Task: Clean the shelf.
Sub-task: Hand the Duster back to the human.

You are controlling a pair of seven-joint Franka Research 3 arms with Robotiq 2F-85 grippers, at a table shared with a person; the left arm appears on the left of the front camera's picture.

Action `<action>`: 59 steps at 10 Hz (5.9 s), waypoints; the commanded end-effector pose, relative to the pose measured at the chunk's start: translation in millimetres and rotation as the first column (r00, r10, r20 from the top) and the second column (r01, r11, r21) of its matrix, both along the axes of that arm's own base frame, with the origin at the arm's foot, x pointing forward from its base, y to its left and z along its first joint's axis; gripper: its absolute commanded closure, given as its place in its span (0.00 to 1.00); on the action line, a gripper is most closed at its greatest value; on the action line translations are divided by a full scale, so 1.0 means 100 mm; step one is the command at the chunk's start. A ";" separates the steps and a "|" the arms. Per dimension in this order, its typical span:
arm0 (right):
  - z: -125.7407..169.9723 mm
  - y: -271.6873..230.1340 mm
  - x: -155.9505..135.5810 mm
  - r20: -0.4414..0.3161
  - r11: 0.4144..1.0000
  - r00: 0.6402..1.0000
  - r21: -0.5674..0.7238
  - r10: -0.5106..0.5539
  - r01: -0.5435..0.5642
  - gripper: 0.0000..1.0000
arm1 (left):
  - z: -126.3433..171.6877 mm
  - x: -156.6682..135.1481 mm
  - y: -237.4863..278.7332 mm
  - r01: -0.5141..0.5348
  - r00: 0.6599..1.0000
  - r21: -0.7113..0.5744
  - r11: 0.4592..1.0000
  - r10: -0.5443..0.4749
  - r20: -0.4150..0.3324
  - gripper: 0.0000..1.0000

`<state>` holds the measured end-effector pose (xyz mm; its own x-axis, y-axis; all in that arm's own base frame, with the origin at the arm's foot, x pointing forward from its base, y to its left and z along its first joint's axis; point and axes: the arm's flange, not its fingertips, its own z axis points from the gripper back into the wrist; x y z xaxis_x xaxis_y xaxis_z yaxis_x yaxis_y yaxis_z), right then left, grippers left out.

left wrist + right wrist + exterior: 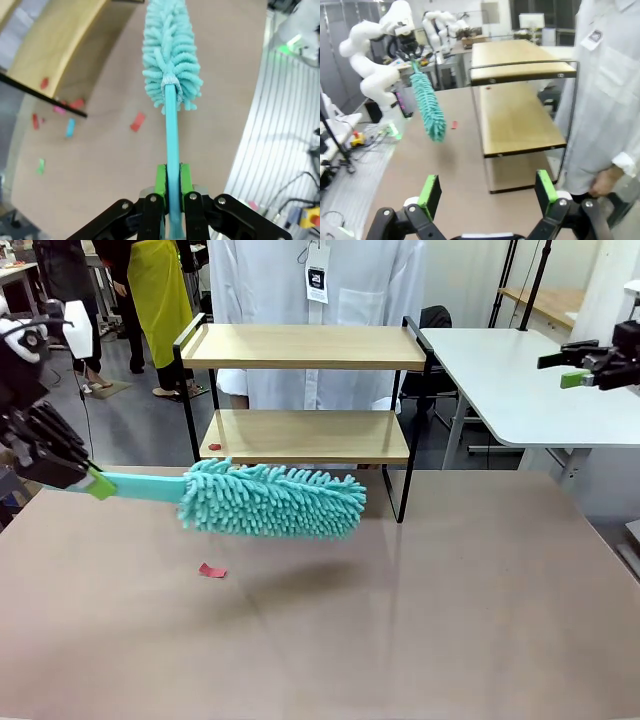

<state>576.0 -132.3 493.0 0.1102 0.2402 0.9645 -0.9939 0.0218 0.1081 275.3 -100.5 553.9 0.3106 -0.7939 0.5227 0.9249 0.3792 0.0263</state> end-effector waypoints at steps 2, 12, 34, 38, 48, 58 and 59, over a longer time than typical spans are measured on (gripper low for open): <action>0.09 0.47 -0.35 -0.156 0.995 0.987 -0.097 -0.028 0.013 0.00 | -0.36 0.16 -0.15 0.125 0.986 -0.152 0.980 -0.106 0.125 0.87; -0.20 0.80 -0.59 -0.221 0.995 0.973 -0.080 -0.069 0.052 0.00 | -0.67 0.68 -0.32 0.283 0.955 -0.198 0.939 -0.256 0.149 0.87; -1.79 2.23 -1.38 -0.056 0.950 0.987 0.285 0.151 -0.130 0.00 | -0.67 0.68 -0.32 0.283 0.955 -0.198 0.939 -0.256 0.149 0.87; -1.75 2.56 -1.30 -0.071 0.938 0.975 0.297 0.209 -0.179 0.00 | -0.67 0.68 -0.32 0.283 0.955 -0.198 0.939 -0.256 0.149 0.87; -1.74 2.59 -1.26 -0.111 0.937 0.959 0.267 0.260 -0.223 0.97 | -0.67 0.68 -0.32 0.283 0.955 -0.198 0.939 -0.256 0.149 0.87; -1.79 2.60 -1.32 -0.085 0.938 0.965 0.268 0.249 -0.218 1.00 | -0.66 0.63 -0.28 0.293 0.953 -0.207 0.934 -0.267 0.144 0.00; -1.79 2.60 -1.32 -0.085 0.938 0.965 0.268 0.249 -0.218 1.00 | -0.63 0.61 -0.26 0.303 0.950 -0.232 0.924 -0.273 0.155 0.26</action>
